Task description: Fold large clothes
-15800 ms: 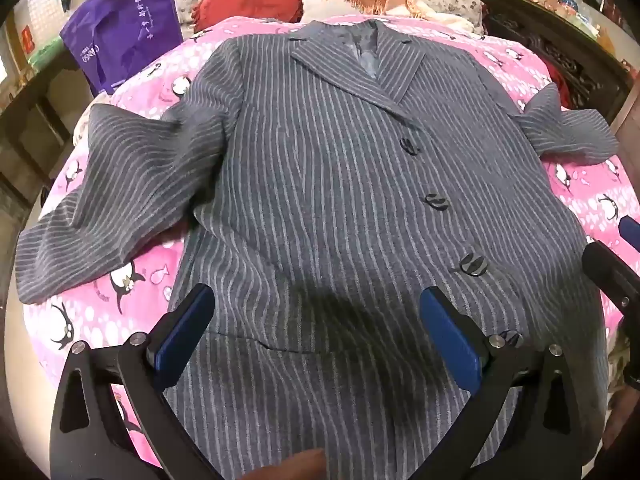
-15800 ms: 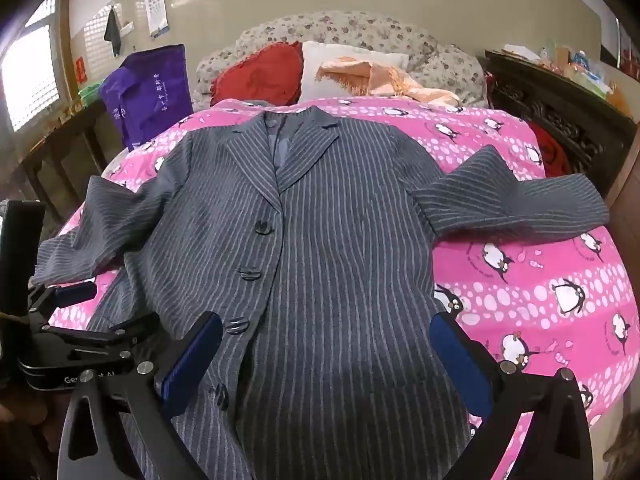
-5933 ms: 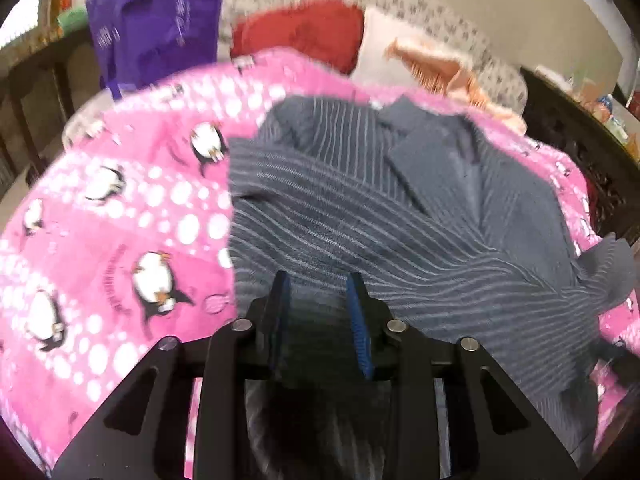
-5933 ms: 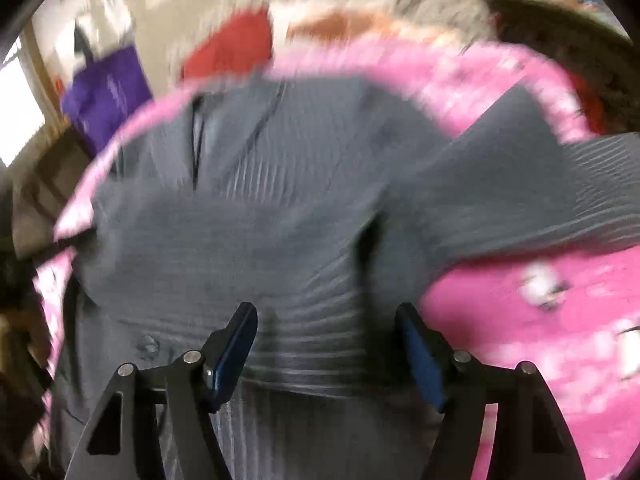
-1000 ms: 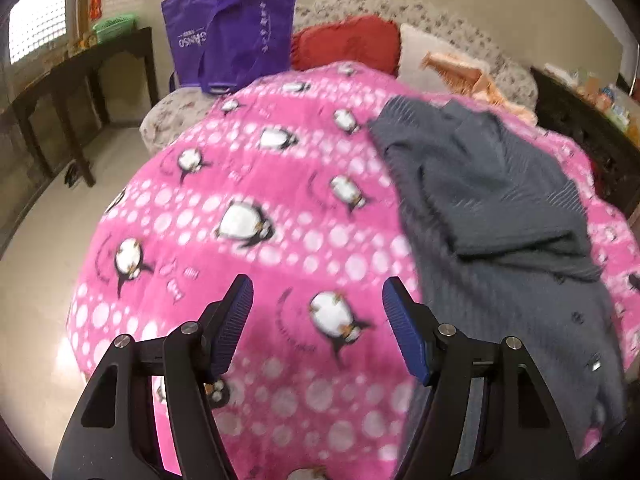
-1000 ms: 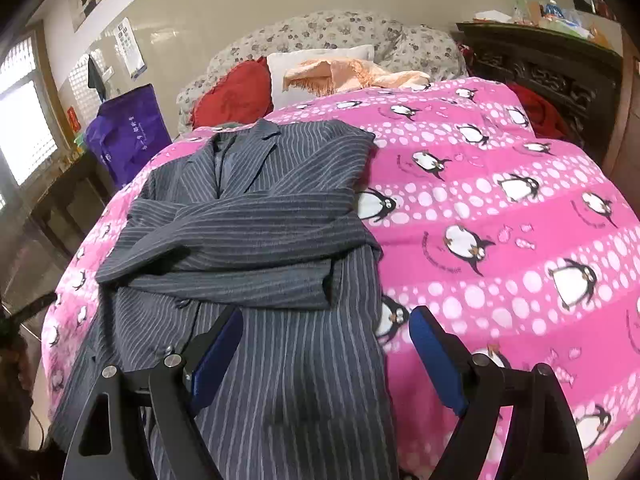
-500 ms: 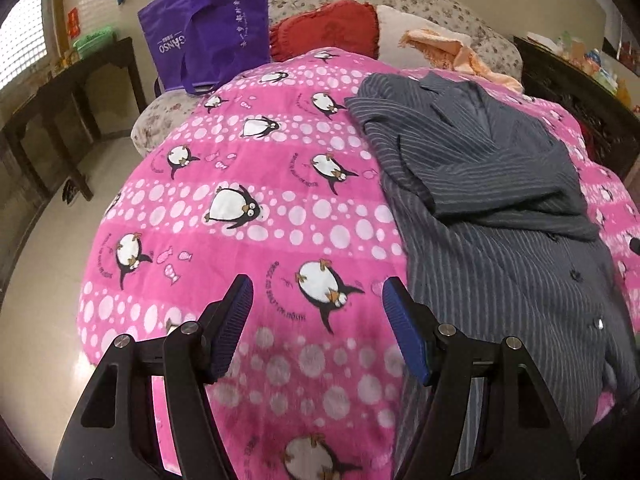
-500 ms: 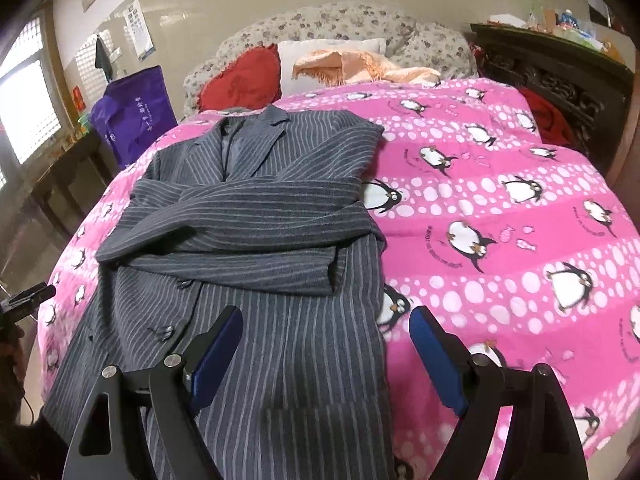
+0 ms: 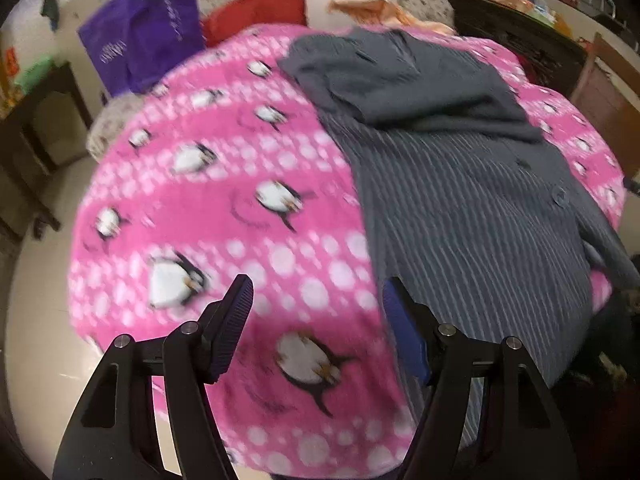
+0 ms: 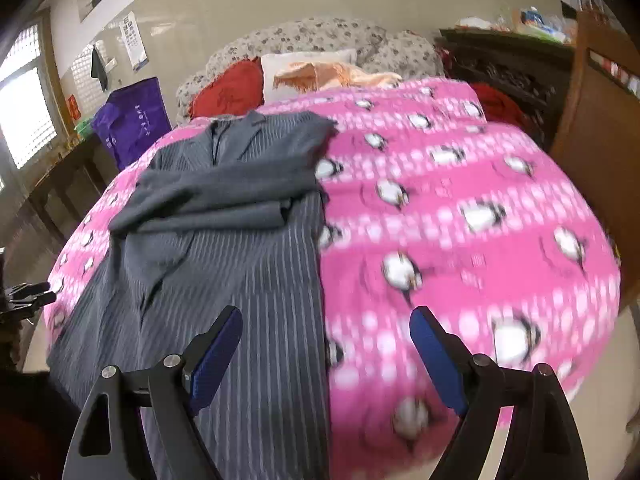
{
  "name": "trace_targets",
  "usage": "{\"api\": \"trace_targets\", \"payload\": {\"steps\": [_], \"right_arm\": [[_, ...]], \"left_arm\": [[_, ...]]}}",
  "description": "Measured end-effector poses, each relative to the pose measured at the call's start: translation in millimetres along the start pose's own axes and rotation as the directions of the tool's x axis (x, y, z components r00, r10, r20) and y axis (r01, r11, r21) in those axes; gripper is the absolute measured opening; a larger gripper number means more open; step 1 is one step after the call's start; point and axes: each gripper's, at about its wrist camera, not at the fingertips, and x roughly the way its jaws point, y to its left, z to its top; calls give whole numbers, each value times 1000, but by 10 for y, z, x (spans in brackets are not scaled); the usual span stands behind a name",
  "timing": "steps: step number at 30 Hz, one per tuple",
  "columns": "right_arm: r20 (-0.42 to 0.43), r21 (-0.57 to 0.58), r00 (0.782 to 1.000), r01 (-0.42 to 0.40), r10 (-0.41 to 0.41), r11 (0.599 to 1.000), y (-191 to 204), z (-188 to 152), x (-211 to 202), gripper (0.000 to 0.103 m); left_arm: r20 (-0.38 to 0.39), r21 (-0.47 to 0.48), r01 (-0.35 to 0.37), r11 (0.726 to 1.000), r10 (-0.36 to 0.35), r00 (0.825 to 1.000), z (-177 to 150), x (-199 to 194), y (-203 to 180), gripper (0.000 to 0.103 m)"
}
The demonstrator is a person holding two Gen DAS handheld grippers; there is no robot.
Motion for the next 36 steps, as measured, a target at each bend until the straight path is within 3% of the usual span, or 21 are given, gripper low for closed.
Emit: {"api": "trace_targets", "payload": {"steps": [3, 5, 8, 13, 16, 19, 21, 22, 25, 27, 29, 31, 32, 34, 35, 36], "right_arm": [[-15, 24, 999, -29, 29, 999, -50, -239, -29, 84], [-24, 36, 998, -58, 59, 998, -52, -330, -22, 84], [-6, 4, 997, -77, 77, 997, 6, -364, -42, 84], [20, -54, 996, -90, 91, 995, 90, -335, -45, 84], [-5, -30, 994, -105, 105, 994, 43, -341, 30, 84], [-26, -3, 992, -123, 123, 992, -35, -393, 75, 84], [-35, 8, 990, -140, 140, 990, -93, -415, 114, 84], [-41, 11, 988, -151, 151, 989, -108, -414, 135, 84], [-84, 44, 962, -259, 261, 965, -151, -419, 290, 83], [-119, 43, 938, -321, 324, 946, -127, -441, 414, 77], [-151, 60, 933, -320, 325, 946, -140, -470, 563, 63], [-138, 96, 917, -364, 375, 926, -187, -481, 619, 59], [-133, 113, 883, -437, 449, 893, -186, -474, 616, 50], [-125, 117, 839, -518, 530, 847, -162, -457, 587, 48], [-120, 103, 828, -538, 547, 837, -156, -450, 568, 47], [-122, 104, 833, -530, 540, 841, -180, -452, 581, 46]], "left_arm": [[-34, -9, 104, 995, -104, 994, -120, 54, -112, 68], [-57, -38, 221, 975, -223, 973, -202, 112, -190, 68], [-148, -74, 347, 935, -354, 923, -300, 310, -318, 67], [-141, -71, 374, 925, -381, 914, -255, 399, -322, 67], [-129, -97, 384, 918, -395, 910, -164, 446, -293, 67], [-134, -51, 413, 909, -416, 899, -137, 422, -427, 67], [-112, -25, 418, 908, -418, 902, -101, 397, -462, 47], [-98, -27, 407, 913, -408, 908, -82, 401, -458, 46], [-68, -61, 376, 925, -380, 922, -39, 444, -376, 38], [-77, -67, 381, 922, -386, 919, -28, 478, -365, 36], [-98, -59, 378, 924, -382, 919, -36, 512, -368, 36], [-107, -58, 369, 928, -373, 922, -28, 543, -384, 36], [-109, -60, 374, 925, -379, 919, -23, 547, -381, 38], [-108, -63, 385, 921, -390, 914, -23, 536, -387, 39], [-109, -61, 393, 918, -397, 911, -20, 528, -393, 39], [-108, -59, 405, 913, -409, 906, -20, 516, -390, 39]]}}
